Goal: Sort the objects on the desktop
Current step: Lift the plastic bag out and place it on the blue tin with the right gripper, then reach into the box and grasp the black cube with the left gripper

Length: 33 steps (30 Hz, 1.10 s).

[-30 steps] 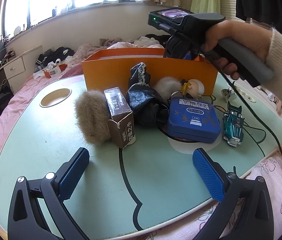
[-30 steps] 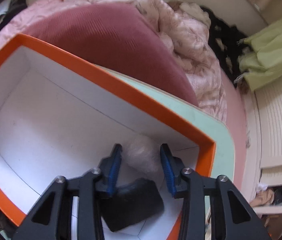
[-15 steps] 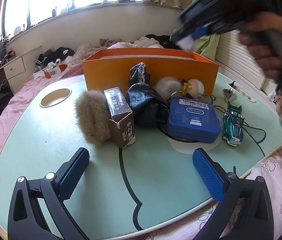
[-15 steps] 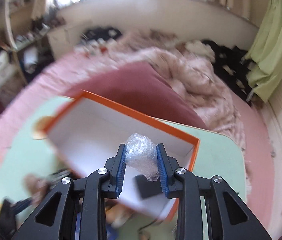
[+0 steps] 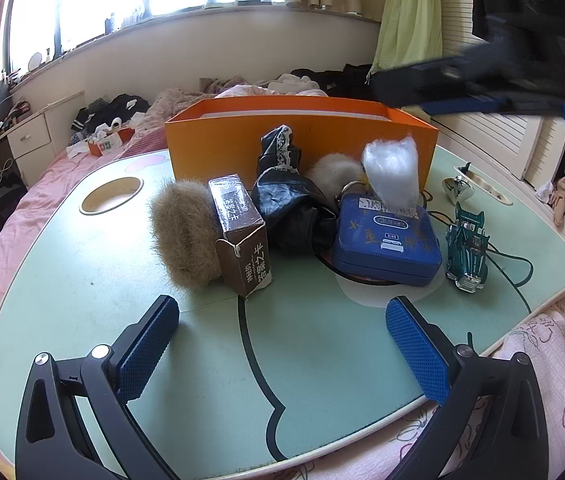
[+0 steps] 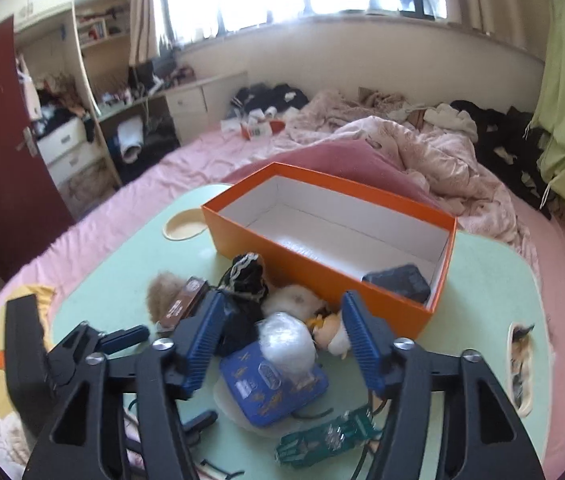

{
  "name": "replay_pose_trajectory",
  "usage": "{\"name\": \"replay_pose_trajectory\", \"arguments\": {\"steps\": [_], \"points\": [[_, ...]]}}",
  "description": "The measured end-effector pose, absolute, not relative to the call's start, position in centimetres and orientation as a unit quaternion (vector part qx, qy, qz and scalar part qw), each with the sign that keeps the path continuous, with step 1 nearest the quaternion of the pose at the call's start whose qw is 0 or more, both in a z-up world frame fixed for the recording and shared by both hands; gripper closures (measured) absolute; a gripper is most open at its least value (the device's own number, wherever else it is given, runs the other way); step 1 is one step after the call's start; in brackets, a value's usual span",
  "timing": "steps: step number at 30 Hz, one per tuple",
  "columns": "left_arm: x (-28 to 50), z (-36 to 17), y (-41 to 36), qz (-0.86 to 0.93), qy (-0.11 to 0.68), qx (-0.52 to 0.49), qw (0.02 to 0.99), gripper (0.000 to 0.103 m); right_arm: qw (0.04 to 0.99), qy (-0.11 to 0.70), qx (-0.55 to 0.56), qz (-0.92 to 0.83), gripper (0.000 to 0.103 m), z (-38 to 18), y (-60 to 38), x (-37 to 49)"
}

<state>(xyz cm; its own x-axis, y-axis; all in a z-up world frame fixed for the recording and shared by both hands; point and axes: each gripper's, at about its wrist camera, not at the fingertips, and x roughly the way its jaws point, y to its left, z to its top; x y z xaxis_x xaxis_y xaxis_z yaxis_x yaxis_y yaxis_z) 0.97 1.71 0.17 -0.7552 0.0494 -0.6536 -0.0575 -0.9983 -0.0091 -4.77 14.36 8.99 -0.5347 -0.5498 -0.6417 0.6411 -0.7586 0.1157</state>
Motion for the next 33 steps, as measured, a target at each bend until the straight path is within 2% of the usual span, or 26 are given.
{"name": "replay_pose_trajectory", "arguments": {"steps": [2,4,9,12,14,18,33], "points": [[1.0,0.2,1.7,0.937,0.006,-0.349,0.029,0.000,0.340,0.056,0.339,-0.875,0.034,8.4,15.7,-3.9],[1.0,0.2,1.7,0.937,0.006,-0.348,0.029,0.000,0.328,0.050,0.340,-0.880,0.025,7.6,17.2,-2.8],[1.0,0.2,1.7,0.937,0.006,-0.348,0.029,0.000,0.307,0.033,0.355,-0.882,0.016,4.5,21.0,0.2],[1.0,0.1,1.6,0.937,0.006,-0.348,0.029,0.000,0.303,0.021,0.374,-0.876,0.015,2.3,22.4,1.4],[1.0,0.1,1.6,0.937,0.006,-0.348,0.029,0.000,0.293,0.030,0.375,-0.879,0.014,1.4,22.6,1.7],[1.0,0.1,1.6,0.937,0.006,-0.348,0.029,0.000,0.262,0.086,0.352,-0.894,0.001,0.5,21.3,2.4],[1.0,0.2,1.6,0.937,0.005,-0.348,0.029,0.000,0.265,0.088,0.342,-0.897,0.000,0.1,21.1,1.7]]}}
